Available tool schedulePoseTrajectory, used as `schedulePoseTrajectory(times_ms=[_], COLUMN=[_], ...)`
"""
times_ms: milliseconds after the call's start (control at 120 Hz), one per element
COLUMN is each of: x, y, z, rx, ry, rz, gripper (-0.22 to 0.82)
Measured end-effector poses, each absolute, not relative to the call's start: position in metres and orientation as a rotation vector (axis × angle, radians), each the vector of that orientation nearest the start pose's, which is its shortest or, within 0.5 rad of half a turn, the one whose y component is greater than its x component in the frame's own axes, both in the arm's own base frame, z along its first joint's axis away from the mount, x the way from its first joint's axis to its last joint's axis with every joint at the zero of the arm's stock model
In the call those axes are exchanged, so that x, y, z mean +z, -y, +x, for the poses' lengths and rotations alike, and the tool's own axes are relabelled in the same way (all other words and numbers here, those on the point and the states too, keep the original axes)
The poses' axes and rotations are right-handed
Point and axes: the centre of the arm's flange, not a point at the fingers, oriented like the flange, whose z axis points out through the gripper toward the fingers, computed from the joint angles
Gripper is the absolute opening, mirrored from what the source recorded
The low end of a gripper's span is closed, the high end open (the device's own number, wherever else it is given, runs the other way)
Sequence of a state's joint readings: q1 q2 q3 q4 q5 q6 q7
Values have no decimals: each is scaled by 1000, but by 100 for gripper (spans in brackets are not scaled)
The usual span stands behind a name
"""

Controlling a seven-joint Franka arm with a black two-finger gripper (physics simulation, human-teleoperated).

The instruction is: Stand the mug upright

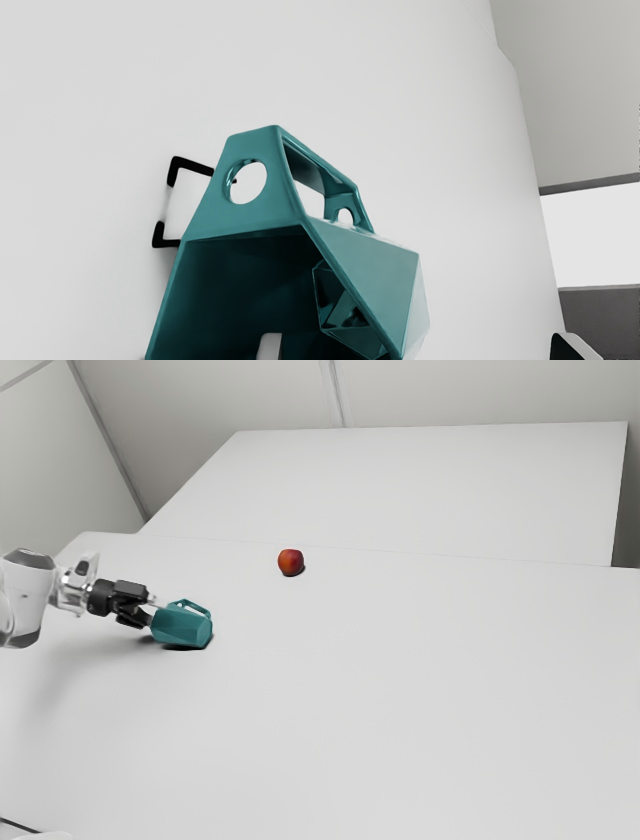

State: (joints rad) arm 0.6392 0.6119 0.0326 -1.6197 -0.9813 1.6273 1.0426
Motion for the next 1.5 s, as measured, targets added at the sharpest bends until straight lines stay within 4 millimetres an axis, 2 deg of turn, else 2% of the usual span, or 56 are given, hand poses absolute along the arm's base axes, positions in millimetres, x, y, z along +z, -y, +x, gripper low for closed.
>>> schedulePoseTrajectory(times_ms=[200,475,767,1000,1225,1300,1500], x=[269,268,270,273,297,310,368], y=[-323,-318,-319,-318,-308,-299,-257], z=[560,562,561,562,564,563,575], rx=[369,365,367,371,389,392,379], ry=[-2,6,7,14,53,73,220], rz=[2095,2085,2085,2089,2099,2104,2186], gripper=[55,30,-3,-14,-17,-17,-18])
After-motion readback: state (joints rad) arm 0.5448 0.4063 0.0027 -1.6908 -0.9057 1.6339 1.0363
